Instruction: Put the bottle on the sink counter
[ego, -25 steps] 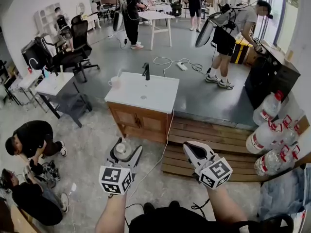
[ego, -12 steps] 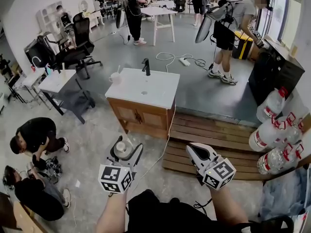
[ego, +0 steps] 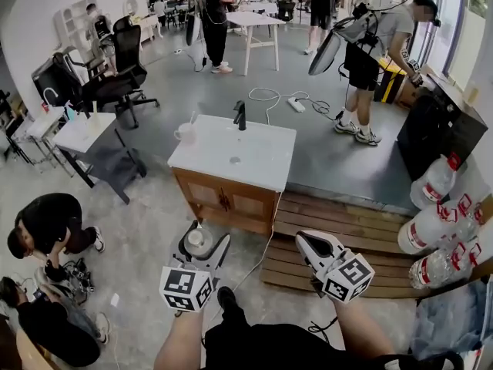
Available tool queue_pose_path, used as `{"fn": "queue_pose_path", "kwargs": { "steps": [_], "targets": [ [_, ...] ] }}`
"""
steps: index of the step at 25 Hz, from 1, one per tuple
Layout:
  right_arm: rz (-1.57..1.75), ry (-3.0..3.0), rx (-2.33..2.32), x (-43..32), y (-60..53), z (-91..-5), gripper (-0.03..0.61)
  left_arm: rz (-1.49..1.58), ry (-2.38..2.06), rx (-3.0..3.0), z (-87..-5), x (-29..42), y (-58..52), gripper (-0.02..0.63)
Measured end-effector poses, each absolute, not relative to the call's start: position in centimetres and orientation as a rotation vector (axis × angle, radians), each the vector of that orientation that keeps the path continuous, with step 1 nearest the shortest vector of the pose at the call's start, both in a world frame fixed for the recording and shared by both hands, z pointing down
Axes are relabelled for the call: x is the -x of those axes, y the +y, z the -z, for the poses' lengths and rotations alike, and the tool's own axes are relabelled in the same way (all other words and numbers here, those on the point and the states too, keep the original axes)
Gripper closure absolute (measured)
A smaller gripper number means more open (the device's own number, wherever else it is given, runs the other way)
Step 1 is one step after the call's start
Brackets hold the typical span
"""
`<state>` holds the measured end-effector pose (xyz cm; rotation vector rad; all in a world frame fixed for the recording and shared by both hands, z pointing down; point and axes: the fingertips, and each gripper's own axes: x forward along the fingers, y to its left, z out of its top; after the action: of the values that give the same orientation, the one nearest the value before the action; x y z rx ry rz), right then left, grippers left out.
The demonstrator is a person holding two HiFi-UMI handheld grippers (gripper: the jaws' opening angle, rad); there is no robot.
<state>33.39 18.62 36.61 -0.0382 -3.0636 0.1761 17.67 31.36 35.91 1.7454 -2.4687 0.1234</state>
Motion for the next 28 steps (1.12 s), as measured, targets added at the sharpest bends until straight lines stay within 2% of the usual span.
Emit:
{"fn": "queue_pose_path", "kwargs": {
  "steps": [7,12,19,28],
  "targets": [
    [-0.180,-3.032,0.083,-18.1,19.1,-35.9,0.564,-0.164,-2.476,-1.796,-34.8,-4.4,31.3,0.269],
    [-0.185,-3.025,0.062,-10.2,19.0,-35.6,0.563,-0.171,-2.454,-1.809,-34.5,2.6,32.2,0.269],
    [-0.226,-2.979,-0.007,-5.4,18.0,-36.7,0.563,-0.155,-2.439,-1.781,-35.1,8.5,33.2,0.270],
    [-0.263,-2.960,-0.013,-1.0,14.7,-38.2,0.563,-0.155,-2.396,-1.787,-36.7,12.4,29.8,0.270]
  ]
}}
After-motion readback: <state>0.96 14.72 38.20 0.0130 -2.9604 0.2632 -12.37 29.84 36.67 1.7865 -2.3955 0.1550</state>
